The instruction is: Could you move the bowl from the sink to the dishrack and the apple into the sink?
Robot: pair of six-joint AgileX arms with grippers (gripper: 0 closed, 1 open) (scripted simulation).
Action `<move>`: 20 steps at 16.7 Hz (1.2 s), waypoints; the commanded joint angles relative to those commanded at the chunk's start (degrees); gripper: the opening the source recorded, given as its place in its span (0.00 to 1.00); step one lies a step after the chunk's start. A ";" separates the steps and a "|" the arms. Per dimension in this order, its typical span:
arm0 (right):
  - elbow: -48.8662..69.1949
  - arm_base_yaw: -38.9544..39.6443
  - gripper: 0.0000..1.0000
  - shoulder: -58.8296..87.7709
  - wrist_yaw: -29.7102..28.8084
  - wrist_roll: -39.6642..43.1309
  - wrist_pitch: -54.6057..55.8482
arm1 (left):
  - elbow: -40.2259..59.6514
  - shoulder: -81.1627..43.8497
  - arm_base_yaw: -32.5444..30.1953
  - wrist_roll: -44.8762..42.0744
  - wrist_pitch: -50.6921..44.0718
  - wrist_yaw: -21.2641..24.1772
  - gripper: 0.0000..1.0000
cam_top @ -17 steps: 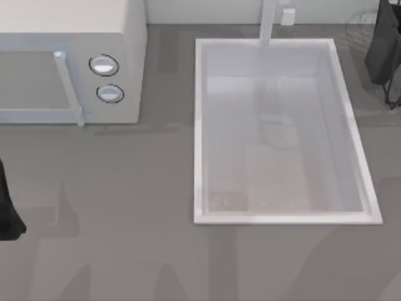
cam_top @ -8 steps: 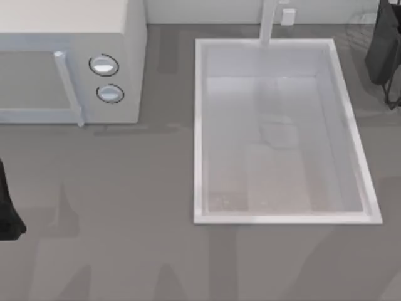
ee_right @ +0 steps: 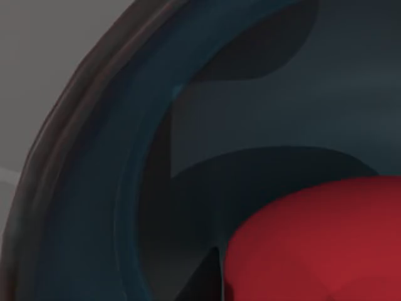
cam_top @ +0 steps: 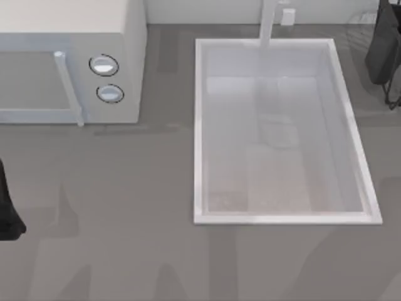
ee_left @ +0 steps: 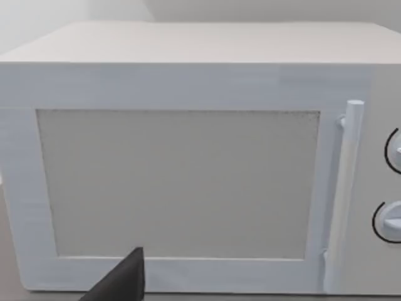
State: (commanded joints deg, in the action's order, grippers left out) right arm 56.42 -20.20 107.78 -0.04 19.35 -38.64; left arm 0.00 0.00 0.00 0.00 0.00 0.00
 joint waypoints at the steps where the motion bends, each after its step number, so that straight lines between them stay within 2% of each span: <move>1: 0.00 0.00 0.00 0.00 0.00 0.00 0.00 | 0.00 0.00 0.00 0.00 0.00 0.00 1.00; 2: 2.00 -0.01 0.00 -4.29 2.01 -1.04 -2.83 | 0.00 0.00 0.00 0.00 0.00 0.00 1.00; 6: 5.67 -0.08 0.00 -5.91 2.05 -0.84 -7.00 | 0.00 0.00 0.00 0.00 0.00 0.00 1.00; 13: 16.31 -0.22 0.00 -11.01 2.06 -0.73 -24.70 | 0.00 0.00 0.00 0.00 0.00 0.00 1.00; 20: 17.04 0.27 0.00 -11.59 1.86 -0.87 -24.94 | 0.00 0.00 0.00 0.00 0.00 0.00 1.00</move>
State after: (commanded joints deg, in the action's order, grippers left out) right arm 73.46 -19.93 96.19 1.81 18.48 -63.58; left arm 0.00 0.00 0.00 0.00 0.00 0.00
